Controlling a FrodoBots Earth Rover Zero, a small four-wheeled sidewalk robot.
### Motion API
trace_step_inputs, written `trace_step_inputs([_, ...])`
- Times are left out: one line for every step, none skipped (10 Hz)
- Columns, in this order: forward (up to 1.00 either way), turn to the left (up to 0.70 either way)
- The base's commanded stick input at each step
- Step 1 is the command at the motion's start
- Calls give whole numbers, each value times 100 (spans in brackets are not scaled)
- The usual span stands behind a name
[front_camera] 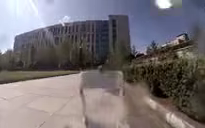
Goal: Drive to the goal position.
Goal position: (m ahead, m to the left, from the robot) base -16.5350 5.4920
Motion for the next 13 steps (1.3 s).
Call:
trace_step_inputs([-70, 0])
trace_step_inputs([-70, 0])
trace_step_inputs([-70, 0])
trace_step_inputs([-70, 0])
trace_step_inputs([-70, 0])
trace_step_inputs([-70, 0])
trace_step_inputs([-70, 0])
trace_step_inputs([-70, 0])
trace_step_inputs([-70, 0])
trace_step_inputs([-70, 0])
trace_step_inputs([-70, 0])
trace_step_inputs([-70, 0])
trace_step_inputs([-70, 0])
